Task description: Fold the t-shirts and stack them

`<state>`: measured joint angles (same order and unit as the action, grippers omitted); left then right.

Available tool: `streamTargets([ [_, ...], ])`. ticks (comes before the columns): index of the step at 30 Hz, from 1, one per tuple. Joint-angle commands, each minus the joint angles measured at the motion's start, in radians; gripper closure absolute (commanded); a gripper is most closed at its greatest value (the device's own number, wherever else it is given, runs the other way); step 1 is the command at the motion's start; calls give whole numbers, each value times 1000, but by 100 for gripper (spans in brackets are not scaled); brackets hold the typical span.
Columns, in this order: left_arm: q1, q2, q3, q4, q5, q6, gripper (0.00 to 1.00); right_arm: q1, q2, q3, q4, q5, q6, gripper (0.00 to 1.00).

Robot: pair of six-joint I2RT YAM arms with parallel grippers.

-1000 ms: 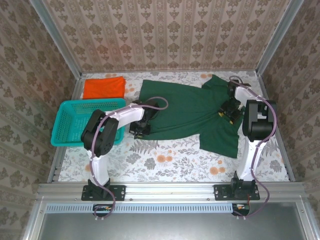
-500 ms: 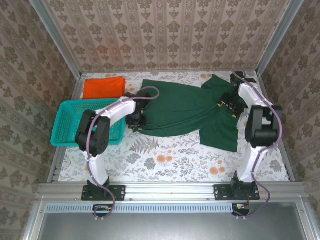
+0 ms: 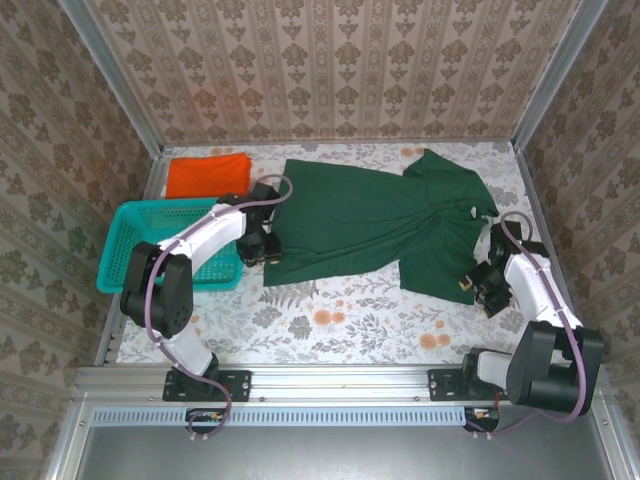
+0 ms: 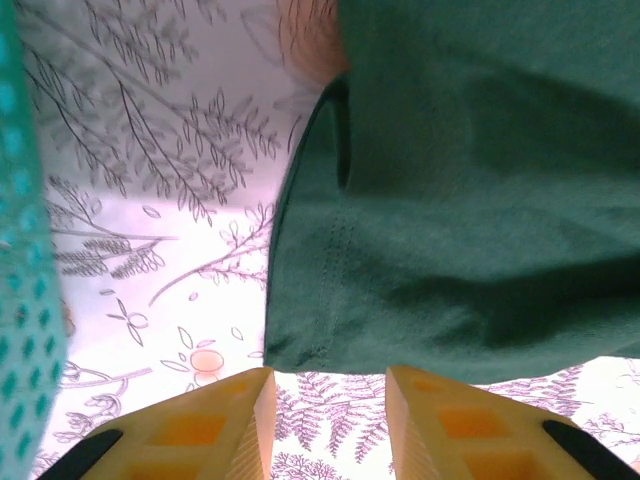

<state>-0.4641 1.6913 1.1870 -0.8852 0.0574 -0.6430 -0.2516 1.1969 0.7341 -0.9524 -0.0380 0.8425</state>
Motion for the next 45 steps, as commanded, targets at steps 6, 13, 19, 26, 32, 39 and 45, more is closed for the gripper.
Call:
streamTargets([
  [6, 1, -80, -152, 118, 43, -142, 62, -67, -60, -111, 93, 0, 71, 44],
  [13, 1, -97, -218, 214, 24, -144, 62, -82, 60, -165, 317, -91, 34, 48],
  [19, 1, -115, -249, 249, 11, -126, 61, -82, 24, -186, 354, -105, 23, 48],
  [26, 1, -110, -270, 255, -21, -105, 63, -84, 104, -187, 402, -115, 3, 57],
  [32, -8, -96, -263, 266, -31, -72, 64, -84, 133, -140, 410, -133, -36, 59],
  [39, -43, -89, -232, 244, -74, -39, 62, -87, 102, -142, 409, -167, -57, 60],
  [45, -68, -93, -208, 222, -112, -18, 61, -94, -5, -150, 336, -172, -67, 60],
])
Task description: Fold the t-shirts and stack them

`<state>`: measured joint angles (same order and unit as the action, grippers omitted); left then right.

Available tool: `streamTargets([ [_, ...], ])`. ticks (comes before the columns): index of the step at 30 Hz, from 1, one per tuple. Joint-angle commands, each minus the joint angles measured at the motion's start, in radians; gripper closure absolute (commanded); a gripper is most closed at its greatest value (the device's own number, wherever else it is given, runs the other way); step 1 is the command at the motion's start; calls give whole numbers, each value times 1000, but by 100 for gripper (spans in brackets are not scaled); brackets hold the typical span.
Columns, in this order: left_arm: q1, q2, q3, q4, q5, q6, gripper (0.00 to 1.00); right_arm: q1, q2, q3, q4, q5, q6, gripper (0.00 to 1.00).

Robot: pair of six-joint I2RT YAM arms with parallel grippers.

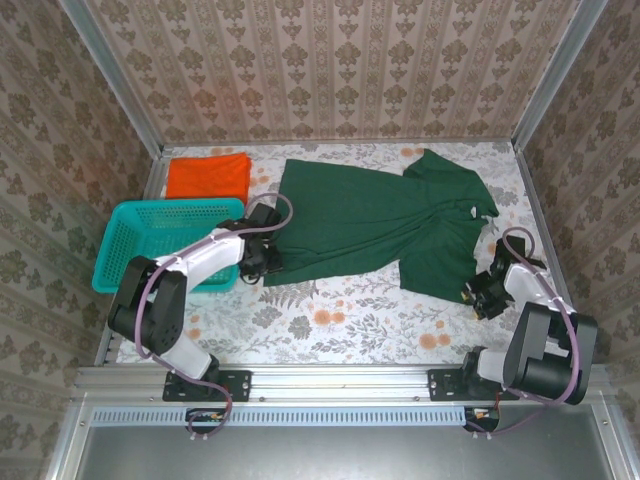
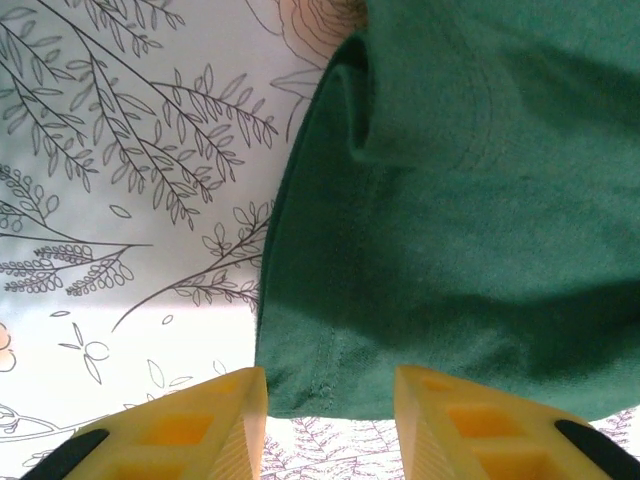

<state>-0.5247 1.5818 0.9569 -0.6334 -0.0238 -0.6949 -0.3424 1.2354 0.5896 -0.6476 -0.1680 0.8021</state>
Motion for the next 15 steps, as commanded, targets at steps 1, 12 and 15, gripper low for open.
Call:
streamTargets([
  [1, -9, 16, 25, -29, -32, 35, 61, -5, -50, -1, 16, -43, -32, 60],
  [12, -11, 34, 37, -45, -45, 45, 59, -31, 70, 22, 5, 14, -50, 63],
  [15, -11, 40, 45, -58, -57, 44, 59, -31, 100, 26, 8, 30, -39, 67],
])
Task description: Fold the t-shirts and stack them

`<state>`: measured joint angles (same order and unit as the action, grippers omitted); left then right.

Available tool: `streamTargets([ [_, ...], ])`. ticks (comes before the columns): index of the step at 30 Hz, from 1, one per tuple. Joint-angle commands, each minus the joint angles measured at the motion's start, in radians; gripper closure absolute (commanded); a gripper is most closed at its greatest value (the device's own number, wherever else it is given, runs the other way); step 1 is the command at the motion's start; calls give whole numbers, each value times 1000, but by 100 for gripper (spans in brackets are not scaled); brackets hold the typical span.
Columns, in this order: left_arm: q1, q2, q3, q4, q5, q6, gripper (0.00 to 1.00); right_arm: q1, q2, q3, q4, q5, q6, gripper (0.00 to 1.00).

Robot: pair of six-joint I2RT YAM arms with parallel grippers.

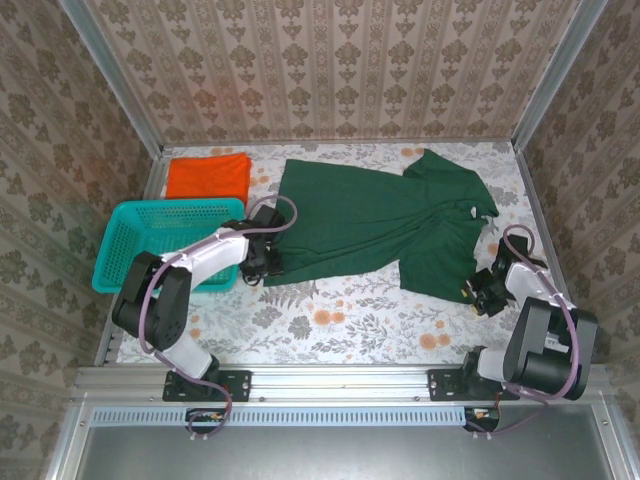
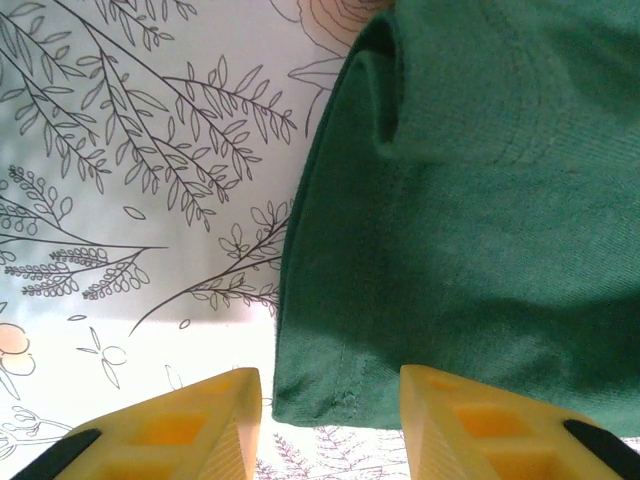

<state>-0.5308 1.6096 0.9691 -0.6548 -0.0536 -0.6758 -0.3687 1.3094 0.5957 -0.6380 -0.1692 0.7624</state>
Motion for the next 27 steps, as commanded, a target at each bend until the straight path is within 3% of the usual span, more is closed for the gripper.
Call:
streamTargets([
  [1, -5, 12, 33, -41, -30, 25, 59, -4, 35, 19, 1, 32, 3, 68],
  [9, -6, 25, 39, -56, -49, 12, 59, -5, 40, 11, 9, 45, -1, 88],
  [16, -22, 74, 62, -34, -13, 15, 60, -5, -20, 30, -53, 69, -27, 99],
  [27, -64, 81, 52, -68, -13, 21, 61, -5, -66, 70, -125, 129, -63, 100],
])
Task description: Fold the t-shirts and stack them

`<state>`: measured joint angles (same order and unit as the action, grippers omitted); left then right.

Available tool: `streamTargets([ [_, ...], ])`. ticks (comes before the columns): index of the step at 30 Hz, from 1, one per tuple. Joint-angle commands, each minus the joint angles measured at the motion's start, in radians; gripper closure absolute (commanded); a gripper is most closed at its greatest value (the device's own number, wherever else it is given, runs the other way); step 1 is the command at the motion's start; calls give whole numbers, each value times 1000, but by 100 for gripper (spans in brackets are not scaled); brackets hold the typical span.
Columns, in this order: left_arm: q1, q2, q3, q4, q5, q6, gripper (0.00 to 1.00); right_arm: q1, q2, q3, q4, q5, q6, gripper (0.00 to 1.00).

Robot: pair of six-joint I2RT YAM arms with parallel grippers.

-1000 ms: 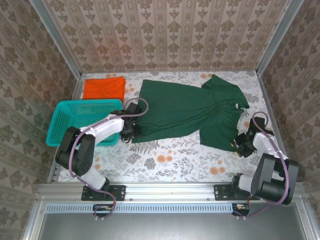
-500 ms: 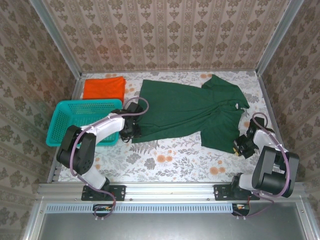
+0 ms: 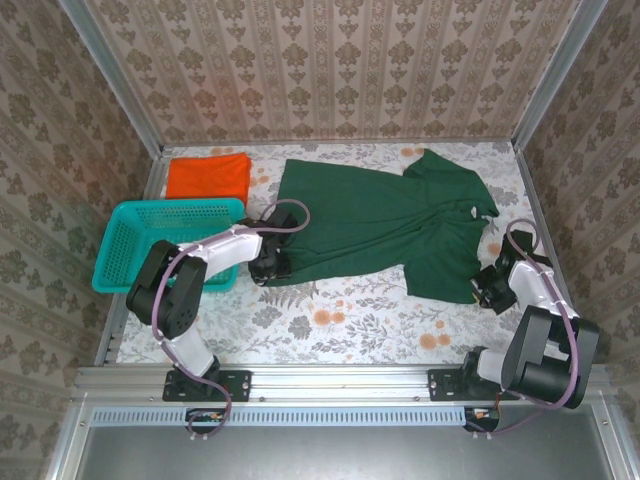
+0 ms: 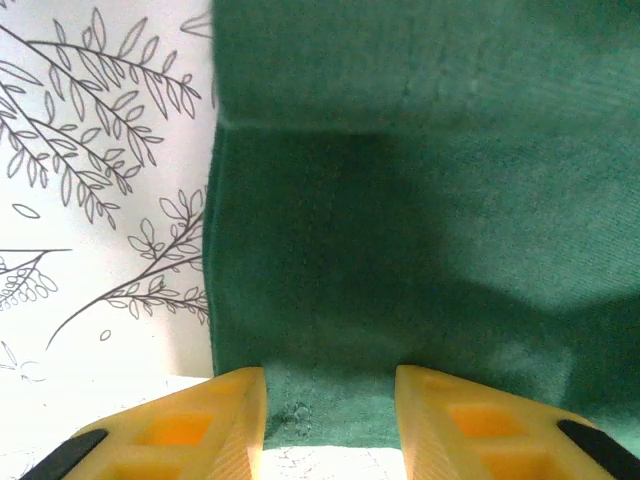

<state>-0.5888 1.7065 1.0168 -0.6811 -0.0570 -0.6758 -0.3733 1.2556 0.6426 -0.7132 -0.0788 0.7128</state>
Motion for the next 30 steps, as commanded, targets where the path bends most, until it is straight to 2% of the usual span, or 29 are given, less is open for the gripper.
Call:
streamTargets([
  [1, -9, -21, 1, -49, -16, 18, 60, 0, -10, 23, -55, 44, -11, 100],
  [10, -31, -86, -20, -109, -66, -16, 54, -24, -51, 2, -103, 79, -25, 100],
  [23, -17, 3, -35, -83, -33, -33, 57, -42, -70, -3, -103, 79, -13, 100],
  [30, -8, 36, -37, -45, -23, -18, 65, -43, -76, 0, -106, 70, -13, 100],
])
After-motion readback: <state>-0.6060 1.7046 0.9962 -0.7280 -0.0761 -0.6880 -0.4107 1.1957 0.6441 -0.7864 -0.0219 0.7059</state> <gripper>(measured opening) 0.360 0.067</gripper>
